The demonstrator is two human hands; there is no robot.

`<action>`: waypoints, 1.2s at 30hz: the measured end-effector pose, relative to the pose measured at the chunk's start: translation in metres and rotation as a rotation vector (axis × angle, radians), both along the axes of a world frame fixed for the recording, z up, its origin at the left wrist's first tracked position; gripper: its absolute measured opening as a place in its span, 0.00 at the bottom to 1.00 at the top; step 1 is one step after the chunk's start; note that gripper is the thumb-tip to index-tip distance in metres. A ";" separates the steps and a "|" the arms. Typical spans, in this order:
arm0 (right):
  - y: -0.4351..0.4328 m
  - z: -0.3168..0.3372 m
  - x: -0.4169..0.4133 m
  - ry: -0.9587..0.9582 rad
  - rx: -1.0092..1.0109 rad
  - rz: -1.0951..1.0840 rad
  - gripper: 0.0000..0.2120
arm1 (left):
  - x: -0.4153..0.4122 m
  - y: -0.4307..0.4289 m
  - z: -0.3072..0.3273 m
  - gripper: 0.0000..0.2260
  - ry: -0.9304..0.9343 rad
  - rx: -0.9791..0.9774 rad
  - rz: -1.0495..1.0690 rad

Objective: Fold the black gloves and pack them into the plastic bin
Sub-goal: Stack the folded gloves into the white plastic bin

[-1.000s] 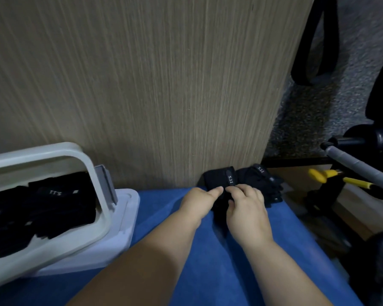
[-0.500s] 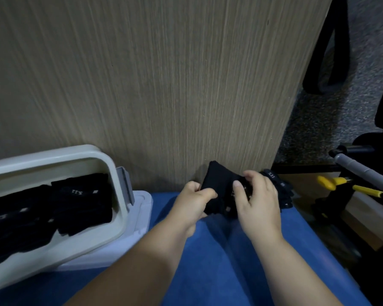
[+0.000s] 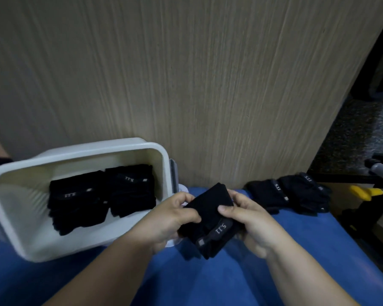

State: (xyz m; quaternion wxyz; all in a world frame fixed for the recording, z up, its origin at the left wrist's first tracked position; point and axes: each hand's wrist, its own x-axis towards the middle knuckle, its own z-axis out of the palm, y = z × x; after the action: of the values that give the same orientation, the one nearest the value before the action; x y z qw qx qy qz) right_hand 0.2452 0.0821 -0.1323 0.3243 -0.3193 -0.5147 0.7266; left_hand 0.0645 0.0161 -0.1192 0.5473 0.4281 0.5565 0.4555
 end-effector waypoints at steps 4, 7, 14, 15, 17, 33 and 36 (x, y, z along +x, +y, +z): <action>-0.022 -0.005 -0.021 -0.070 -0.008 0.037 0.06 | -0.020 -0.019 -0.007 0.11 0.018 -0.030 0.020; -0.035 -0.010 -0.038 -0.106 -0.039 0.030 0.02 | -0.032 -0.032 -0.013 0.11 -0.026 -0.007 0.170; -0.054 -0.016 -0.081 -0.137 -0.002 0.013 0.07 | -0.056 -0.055 -0.015 0.16 -0.028 0.093 0.362; -0.056 -0.015 -0.088 -0.141 0.013 0.006 0.08 | -0.060 -0.058 -0.014 0.16 -0.024 0.107 0.381; -0.058 -0.015 -0.101 -0.140 0.047 -0.008 0.11 | -0.069 -0.063 -0.012 0.17 -0.015 0.135 0.423; -0.051 0.015 -0.197 -0.119 0.281 -0.189 0.05 | -0.145 -0.084 -0.009 0.10 0.659 0.382 0.863; -0.047 0.023 -0.208 -0.122 0.295 -0.197 0.04 | -0.156 -0.082 -0.016 0.11 0.691 0.360 0.902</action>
State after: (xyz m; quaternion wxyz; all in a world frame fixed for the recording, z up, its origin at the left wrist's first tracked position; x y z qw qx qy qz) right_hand 0.0373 0.0355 -0.1096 0.4055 -0.3606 -0.6005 0.5873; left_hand -0.0911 -0.0661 -0.1348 0.0058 0.3592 0.7432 0.5644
